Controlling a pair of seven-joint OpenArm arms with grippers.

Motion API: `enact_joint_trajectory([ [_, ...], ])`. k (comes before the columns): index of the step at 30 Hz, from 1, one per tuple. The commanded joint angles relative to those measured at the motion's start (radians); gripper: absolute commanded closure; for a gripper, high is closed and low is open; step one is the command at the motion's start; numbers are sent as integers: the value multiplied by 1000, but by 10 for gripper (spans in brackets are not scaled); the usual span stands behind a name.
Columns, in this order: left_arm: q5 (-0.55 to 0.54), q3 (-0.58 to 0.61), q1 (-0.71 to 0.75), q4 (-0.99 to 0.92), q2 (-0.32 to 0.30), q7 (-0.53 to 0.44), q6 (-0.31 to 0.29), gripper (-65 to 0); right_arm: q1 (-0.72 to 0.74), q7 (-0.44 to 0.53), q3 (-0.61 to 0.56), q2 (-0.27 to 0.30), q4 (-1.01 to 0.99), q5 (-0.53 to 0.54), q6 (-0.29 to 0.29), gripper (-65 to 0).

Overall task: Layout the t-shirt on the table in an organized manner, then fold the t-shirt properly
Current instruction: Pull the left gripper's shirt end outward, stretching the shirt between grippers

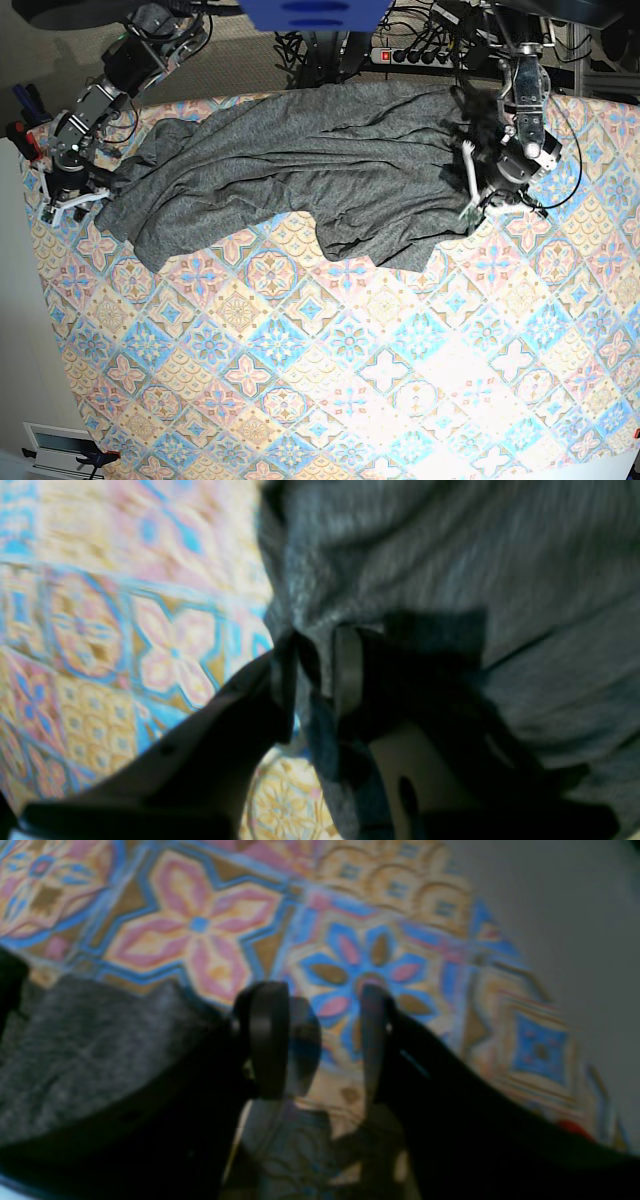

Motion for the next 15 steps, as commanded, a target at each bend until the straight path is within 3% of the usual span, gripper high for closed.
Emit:
enact_joint_trajectory([
  [1, -3, -20, -6, 30, 3, -10, 9, -127, 13, 26, 1, 20, 20, 11, -1, -224],
  [11, -6, -7, -14, 71, 29, -12, 9, -126, 17, 26, 0, 20, 10, 11, -1, -224],
  [15, -70, -9, -37, 140, 55, -12, 9, -126, 18, 26, -2, 20, 10, 11, -1, -224],
])
